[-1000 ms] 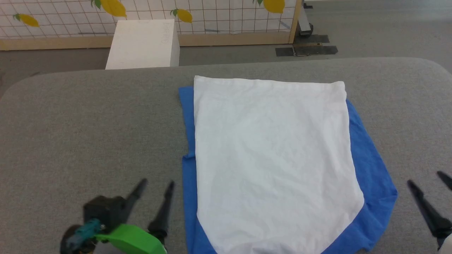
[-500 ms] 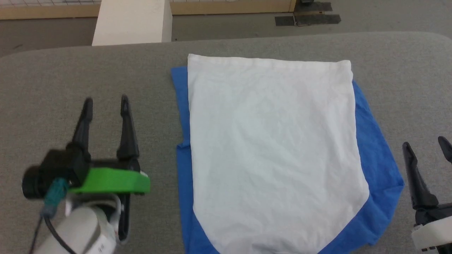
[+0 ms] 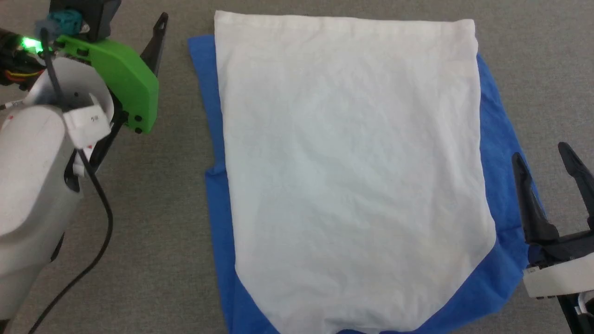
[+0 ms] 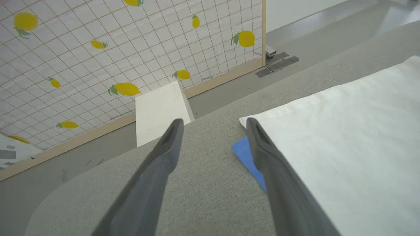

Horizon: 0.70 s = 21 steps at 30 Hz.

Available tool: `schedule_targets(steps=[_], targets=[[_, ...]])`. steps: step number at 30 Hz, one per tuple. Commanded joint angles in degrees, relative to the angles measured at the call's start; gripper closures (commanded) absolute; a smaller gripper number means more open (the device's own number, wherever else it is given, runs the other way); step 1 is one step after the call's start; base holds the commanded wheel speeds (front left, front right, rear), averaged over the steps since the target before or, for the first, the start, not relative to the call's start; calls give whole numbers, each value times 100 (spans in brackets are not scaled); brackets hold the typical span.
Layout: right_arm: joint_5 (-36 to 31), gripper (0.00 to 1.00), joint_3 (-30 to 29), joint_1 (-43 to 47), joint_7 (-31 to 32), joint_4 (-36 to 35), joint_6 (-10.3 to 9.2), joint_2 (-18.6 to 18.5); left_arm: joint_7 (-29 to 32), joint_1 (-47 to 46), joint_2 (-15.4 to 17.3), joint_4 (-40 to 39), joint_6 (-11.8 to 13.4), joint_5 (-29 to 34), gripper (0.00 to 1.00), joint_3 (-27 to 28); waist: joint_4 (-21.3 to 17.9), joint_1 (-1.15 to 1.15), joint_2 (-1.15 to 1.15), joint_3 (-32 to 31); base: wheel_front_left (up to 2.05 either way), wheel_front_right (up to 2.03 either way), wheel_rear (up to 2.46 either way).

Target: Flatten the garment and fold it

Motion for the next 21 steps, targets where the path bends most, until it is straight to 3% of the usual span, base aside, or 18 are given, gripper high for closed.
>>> schedule_targets(steps=[1, 8, 19, 20, 21], targets=[[60, 0, 56, -153, -63, 59, -9, -43, 208, -187, 16, 141, -124, -56, 0, -83, -277, 0, 0, 573, 0, 0, 0], [124, 0, 189, -408, -177, 252, -9, -174, 864, -521, 25, 591, -339, -208, 0, -232, -456, 0, 0, 914, 0, 0, 0], [196, 0, 197, -560, -239, 362, -9, -272, 1048, -750, 10, 865, -267, -241, 0, -214, -553, 0, 0, 1394, 0, 0, 0], [200, 0, 197, -578, -245, 368, -9, -278, 1084, -742, -1, 902, -277, -266, 9, -228, -556, 0, 0, 1415, 0, 0, 0], [204, 0, 195, -599, -251, 375, -9, -283, 1112, -722, -28, 939, -293, -317, 29, -235, -559, 0, 0, 1441, 0, 0, 0]])
